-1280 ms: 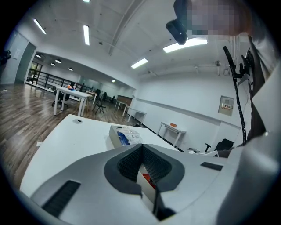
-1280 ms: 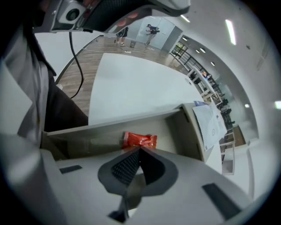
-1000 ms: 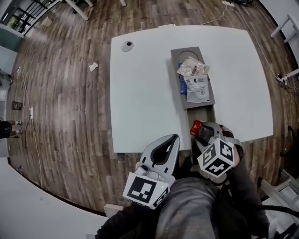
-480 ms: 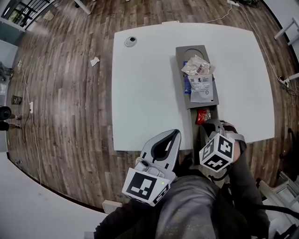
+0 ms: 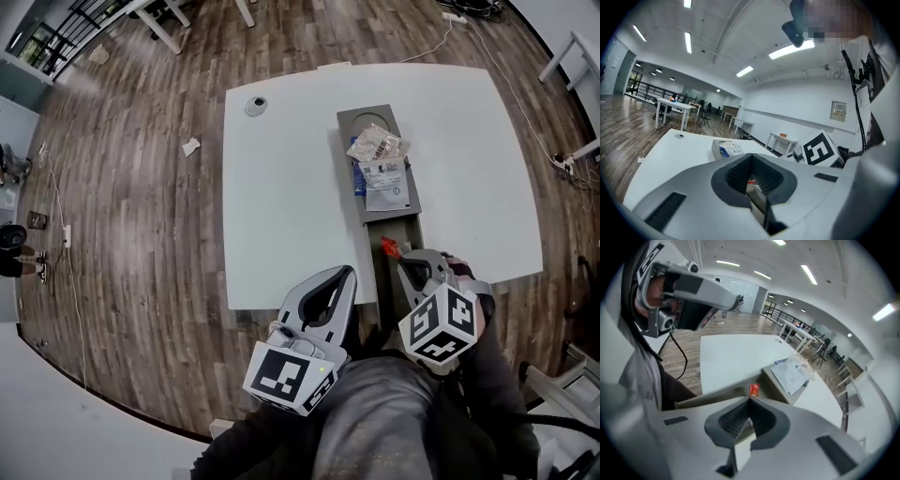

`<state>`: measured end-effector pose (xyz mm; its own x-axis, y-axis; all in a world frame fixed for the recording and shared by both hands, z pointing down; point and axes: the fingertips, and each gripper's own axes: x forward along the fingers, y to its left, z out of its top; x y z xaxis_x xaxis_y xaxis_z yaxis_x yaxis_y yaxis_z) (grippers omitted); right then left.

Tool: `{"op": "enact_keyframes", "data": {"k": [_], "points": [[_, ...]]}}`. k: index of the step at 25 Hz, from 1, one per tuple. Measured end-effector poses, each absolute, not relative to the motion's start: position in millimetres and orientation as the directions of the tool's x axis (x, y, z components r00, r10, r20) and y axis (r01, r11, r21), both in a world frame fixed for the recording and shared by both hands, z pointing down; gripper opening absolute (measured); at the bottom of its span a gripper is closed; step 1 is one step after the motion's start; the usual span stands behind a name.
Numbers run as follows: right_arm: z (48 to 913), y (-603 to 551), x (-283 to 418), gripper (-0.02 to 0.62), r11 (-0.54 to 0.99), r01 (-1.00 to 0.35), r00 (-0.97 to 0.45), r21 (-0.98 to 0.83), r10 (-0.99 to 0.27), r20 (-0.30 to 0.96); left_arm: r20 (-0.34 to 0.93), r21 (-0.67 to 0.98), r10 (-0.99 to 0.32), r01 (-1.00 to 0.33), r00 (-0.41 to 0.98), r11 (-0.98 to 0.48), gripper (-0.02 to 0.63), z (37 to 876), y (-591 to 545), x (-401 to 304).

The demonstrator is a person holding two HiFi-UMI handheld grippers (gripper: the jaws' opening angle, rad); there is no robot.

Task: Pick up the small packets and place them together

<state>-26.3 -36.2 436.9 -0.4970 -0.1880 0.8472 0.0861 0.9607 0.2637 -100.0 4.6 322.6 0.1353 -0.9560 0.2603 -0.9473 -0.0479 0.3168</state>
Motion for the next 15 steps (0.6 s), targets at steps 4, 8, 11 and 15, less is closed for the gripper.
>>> {"op": "enact_keyframes", "data": {"k": [4,8,11,15], "points": [[402.7,-39.4,-22.0,0.003,0.944,0.061,-0.552,0.323,-0.238,0.799,0.241,0.316,-0.958,-0.946,0.158,-0.076,0.003,315.1,2.6,-80.6],[366.1,-50.7,-23.4,0.005,0.920,0.026,-0.602,0.392,-0.298,0.740,0.227,0.309,-0.959,-0.946,0.170,-0.095,0.003,306.7,4.0,-71.0],[344.6,-72.6,-33.7,0.004,0.892,-0.006,-0.629,0.451,-0.354,0.692,0.220,0.297,-0.963,-0.951,0.155,-0.086,0.003,300.6,0.3,-78.9],[334.8,-112.9,-61.0,0.005,0.855,-0.020,-0.634,0.518,-0.412,0.655,0.230,0.288,-0.966,-0.956,0.122,-0.052,0.003,300.0,-8.6,-103.6]]}}
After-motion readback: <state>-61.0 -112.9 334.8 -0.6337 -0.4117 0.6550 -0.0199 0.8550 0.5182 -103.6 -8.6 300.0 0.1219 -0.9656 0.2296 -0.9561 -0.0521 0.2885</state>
